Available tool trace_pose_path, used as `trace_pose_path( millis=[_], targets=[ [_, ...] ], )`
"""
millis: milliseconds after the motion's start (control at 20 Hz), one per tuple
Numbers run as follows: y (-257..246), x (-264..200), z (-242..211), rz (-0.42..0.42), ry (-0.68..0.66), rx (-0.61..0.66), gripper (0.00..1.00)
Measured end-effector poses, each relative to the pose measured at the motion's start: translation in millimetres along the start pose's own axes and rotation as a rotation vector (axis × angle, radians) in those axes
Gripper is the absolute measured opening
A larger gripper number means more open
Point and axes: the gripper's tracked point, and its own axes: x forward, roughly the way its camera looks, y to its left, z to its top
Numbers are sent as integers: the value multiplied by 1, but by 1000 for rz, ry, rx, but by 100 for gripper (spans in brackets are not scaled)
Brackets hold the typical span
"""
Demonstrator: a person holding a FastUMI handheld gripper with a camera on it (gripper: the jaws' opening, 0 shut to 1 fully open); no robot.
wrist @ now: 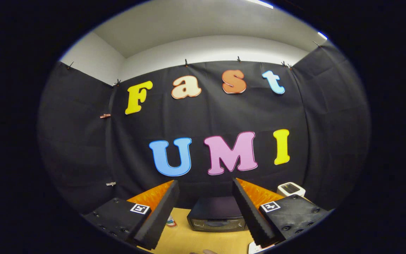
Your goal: Open the toaster oven, put the food inside, and close the toaster oven door.
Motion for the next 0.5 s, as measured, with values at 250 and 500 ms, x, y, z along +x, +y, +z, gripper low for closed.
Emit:
trace_pose_path(
  millis=[250,500],
  targets=[
    [-40,67,-118,-62,184,20,98],
    [-59,113,-201,-97,292,-14,98]
  ],
)
